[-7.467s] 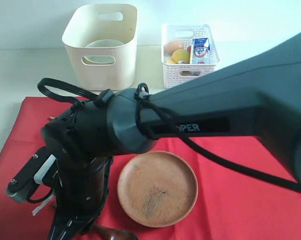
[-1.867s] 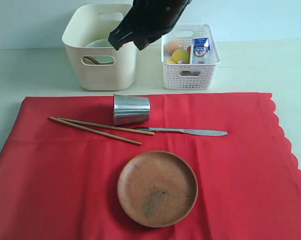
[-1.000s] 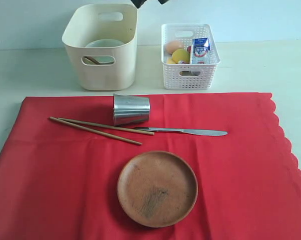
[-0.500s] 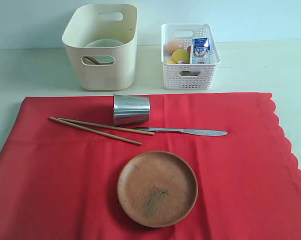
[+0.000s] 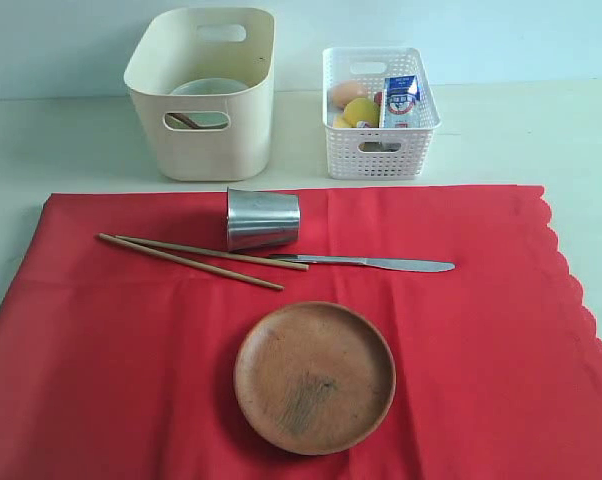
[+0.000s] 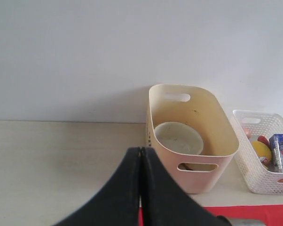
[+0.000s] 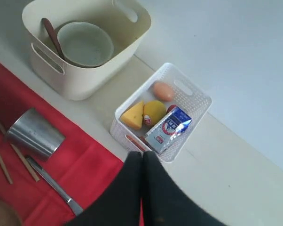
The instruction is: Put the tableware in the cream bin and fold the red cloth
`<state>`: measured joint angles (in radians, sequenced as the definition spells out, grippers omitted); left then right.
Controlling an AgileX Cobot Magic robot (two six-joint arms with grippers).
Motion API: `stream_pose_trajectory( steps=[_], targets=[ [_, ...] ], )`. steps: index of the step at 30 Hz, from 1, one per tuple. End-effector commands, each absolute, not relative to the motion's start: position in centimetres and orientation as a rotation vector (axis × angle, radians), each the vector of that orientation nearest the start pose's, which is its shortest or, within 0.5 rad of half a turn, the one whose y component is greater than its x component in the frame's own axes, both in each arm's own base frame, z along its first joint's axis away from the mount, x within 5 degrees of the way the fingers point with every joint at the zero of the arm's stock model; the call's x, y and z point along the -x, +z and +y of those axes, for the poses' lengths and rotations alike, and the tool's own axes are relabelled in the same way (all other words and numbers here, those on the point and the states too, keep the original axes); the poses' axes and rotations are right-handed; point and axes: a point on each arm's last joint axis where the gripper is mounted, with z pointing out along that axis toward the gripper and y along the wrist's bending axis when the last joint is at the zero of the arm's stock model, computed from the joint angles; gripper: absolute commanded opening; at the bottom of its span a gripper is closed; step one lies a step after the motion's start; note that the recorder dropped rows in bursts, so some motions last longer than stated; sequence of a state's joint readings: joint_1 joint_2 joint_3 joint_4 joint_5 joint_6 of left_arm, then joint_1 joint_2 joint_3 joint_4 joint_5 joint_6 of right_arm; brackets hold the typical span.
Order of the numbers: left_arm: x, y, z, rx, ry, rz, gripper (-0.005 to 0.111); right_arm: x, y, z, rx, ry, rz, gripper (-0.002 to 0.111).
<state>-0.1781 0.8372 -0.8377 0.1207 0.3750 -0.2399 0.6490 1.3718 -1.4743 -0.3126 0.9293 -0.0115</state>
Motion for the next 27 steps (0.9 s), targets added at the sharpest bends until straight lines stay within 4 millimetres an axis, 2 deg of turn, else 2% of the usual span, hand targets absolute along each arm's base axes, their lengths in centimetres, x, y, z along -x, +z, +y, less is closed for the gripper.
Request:
stream_pose_trajectory(
  steps=[1,5,16,27],
  targets=[
    [-18.9,38.6,-3.3,-0.031,-0.179,1.860,0.000,-22.7,42.6,14.2,0.771,-0.028,2.052,0.000],
    [-19.9,39.2,-3.4,-0.031,-0.179,1.859,0.000,-21.1,42.6,12.7,0.728,-0.039,2.028,0.000],
    [-19.9,39.1,-3.5,-0.031,-0.178,1.864,0.000,-15.9,42.2,8.7,0.638,0.003,1.886,0.000],
    [-19.9,39.2,-3.5,-0.031,-0.179,1.860,0.000,-11.6,39.5,5.7,0.625,0.034,1.826,0.000]
  ],
)
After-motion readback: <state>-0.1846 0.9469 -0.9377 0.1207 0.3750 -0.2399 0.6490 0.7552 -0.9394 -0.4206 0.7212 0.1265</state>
